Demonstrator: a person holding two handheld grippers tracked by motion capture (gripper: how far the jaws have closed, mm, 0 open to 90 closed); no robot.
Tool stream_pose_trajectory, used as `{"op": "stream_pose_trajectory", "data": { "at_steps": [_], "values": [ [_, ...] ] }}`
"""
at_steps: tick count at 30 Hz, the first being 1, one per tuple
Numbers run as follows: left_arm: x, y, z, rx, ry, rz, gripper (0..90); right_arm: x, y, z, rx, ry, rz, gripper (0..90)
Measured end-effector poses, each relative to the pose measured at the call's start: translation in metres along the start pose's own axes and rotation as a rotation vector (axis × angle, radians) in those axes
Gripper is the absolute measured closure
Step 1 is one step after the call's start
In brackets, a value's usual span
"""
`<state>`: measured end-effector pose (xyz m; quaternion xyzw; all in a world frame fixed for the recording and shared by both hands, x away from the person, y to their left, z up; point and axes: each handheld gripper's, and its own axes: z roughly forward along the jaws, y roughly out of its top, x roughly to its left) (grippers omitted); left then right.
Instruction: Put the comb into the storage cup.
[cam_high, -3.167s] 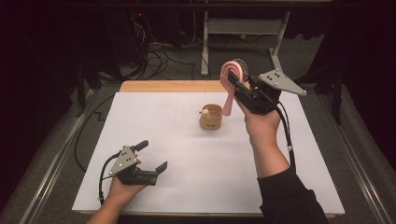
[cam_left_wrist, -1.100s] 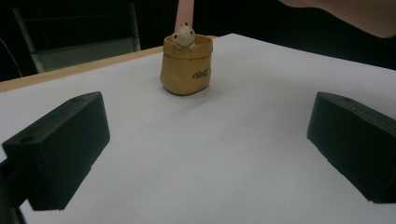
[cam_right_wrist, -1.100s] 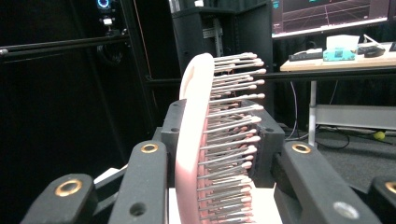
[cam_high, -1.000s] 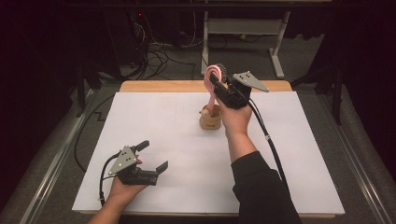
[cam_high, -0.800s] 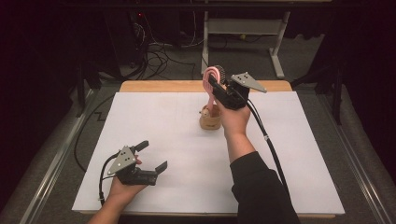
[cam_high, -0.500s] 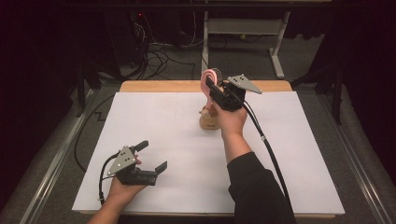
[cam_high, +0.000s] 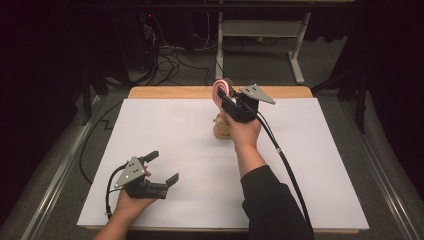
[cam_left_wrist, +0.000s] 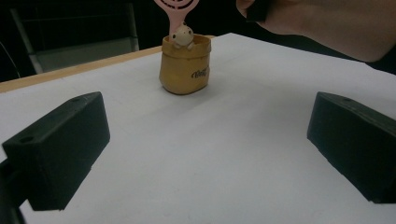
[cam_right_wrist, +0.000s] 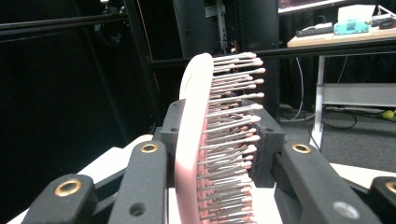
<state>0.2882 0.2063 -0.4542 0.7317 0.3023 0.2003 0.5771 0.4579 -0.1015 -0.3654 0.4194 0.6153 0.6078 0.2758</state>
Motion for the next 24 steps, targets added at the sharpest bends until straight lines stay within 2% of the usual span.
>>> {"op": "stream_pose_trajectory", "data": {
  "at_steps": [13,24],
  "values": [
    [-0.0012,0.0002,0.0015,0.002,-0.009,0.003,0.0,-0.0025,0.0016,-0.0008,0.028,0.029,-0.008,64.8],
    [-0.0013,0.0004,0.0019,0.003,-0.005,0.011,0.0,-0.0042,0.0051,-0.0027,0.056,-0.010,-0.017,64.0]
  ]
}}
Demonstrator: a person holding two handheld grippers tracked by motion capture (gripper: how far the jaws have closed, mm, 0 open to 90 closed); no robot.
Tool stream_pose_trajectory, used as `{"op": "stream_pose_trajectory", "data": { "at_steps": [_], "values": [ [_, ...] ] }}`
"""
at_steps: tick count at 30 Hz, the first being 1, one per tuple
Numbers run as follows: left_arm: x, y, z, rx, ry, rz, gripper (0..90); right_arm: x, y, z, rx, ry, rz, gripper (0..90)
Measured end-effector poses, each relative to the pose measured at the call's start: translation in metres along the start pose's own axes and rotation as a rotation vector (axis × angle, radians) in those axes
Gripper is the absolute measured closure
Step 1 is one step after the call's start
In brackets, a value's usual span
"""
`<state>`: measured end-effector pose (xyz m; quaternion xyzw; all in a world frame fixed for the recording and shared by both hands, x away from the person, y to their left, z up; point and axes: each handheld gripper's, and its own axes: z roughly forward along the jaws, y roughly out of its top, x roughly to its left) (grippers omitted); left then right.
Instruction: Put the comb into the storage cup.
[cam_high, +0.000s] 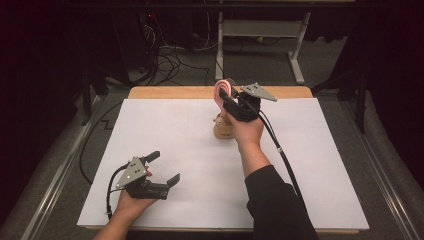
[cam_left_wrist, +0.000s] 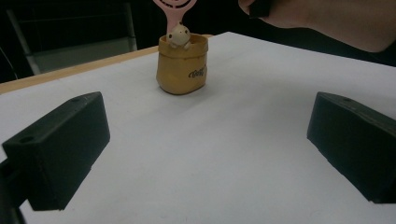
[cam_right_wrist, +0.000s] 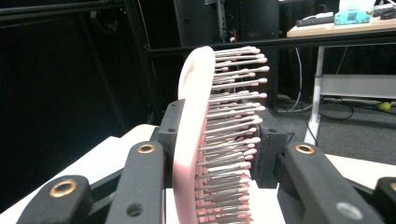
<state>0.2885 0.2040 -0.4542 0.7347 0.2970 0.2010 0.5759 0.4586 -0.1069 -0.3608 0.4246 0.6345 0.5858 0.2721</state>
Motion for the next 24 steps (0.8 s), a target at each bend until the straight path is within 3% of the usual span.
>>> {"op": "stream_pose_trajectory", "data": {
  "at_steps": [24],
  "values": [
    [0.0000,0.0001,0.0005,0.004,-0.002,0.006,0.0,-0.0064,0.0032,-0.0043,0.040,-0.040,-0.027,59.5]
  ]
}}
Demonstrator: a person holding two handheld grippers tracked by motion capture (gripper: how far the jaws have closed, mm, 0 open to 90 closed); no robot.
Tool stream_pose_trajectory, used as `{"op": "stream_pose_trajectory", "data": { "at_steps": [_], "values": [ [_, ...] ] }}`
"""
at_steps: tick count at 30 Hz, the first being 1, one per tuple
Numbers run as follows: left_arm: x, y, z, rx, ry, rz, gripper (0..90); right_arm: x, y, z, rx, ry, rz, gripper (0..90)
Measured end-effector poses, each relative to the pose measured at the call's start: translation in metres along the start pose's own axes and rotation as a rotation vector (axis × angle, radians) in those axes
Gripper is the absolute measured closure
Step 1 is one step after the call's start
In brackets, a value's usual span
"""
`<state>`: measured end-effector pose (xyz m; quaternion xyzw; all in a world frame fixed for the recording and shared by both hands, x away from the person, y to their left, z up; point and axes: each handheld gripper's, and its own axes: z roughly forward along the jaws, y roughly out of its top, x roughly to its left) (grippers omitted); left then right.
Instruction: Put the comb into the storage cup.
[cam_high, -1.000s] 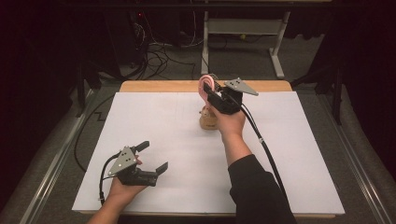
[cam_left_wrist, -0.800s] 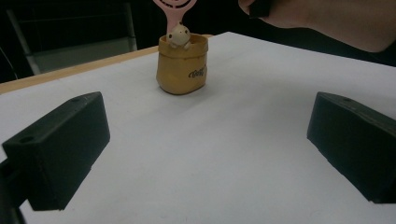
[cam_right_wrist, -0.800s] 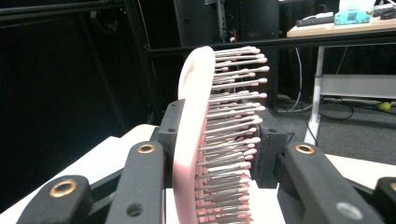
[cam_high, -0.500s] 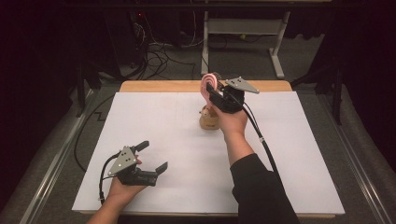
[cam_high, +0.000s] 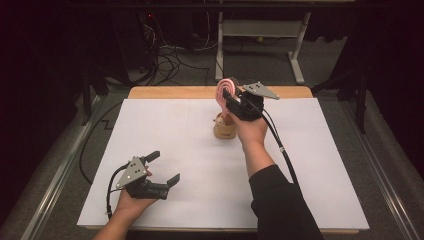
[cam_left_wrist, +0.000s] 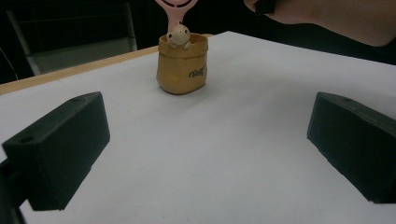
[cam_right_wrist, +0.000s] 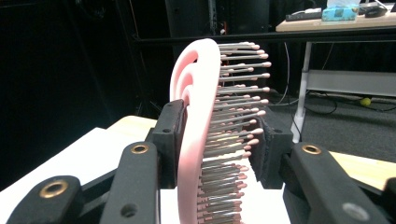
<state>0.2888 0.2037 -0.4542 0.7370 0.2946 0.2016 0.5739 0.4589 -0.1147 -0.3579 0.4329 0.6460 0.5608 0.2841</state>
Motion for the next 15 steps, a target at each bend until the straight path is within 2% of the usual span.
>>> {"op": "stream_pose_trajectory", "data": {
  "at_steps": [13,15],
  "values": [
    [-0.0001,0.0003,-0.0002,-0.001,0.000,0.001,0.0,-0.0055,-0.0012,-0.0033,0.017,-0.033,-0.012,59.2],
    [0.0000,0.0003,-0.0001,-0.001,-0.001,0.000,0.0,-0.0078,-0.0012,-0.0043,0.017,-0.042,0.000,59.7]
  ]
}}
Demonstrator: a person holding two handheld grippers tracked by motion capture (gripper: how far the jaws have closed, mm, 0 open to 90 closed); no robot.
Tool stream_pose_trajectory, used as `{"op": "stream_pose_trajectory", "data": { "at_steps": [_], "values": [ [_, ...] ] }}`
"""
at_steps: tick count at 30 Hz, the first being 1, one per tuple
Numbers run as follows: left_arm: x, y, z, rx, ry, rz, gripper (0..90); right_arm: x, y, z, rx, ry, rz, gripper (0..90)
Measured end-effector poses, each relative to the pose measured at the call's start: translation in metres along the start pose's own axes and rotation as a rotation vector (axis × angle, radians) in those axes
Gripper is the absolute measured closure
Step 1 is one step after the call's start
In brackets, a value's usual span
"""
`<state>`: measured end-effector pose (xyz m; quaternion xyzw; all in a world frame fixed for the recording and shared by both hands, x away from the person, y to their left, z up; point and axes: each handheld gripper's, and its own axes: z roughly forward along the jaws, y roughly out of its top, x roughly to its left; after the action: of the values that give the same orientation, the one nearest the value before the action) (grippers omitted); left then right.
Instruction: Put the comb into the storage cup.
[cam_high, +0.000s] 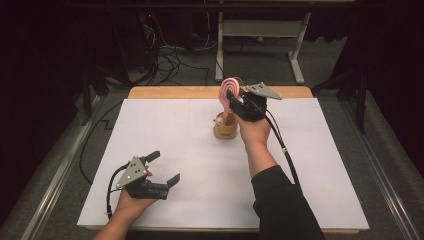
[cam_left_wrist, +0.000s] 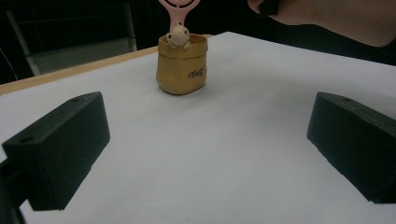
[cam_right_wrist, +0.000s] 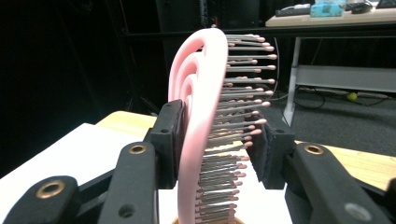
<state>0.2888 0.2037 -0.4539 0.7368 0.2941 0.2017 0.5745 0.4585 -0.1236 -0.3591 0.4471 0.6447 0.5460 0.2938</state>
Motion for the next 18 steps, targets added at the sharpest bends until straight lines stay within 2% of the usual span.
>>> {"op": "stream_pose_trajectory", "data": {
  "at_steps": [18],
  "values": [
    [-0.001,0.000,0.002,0.003,-0.006,-0.002,0.0,-0.022,-0.010,-0.009,0.006,-0.042,0.036,52.2]
  ]
}}
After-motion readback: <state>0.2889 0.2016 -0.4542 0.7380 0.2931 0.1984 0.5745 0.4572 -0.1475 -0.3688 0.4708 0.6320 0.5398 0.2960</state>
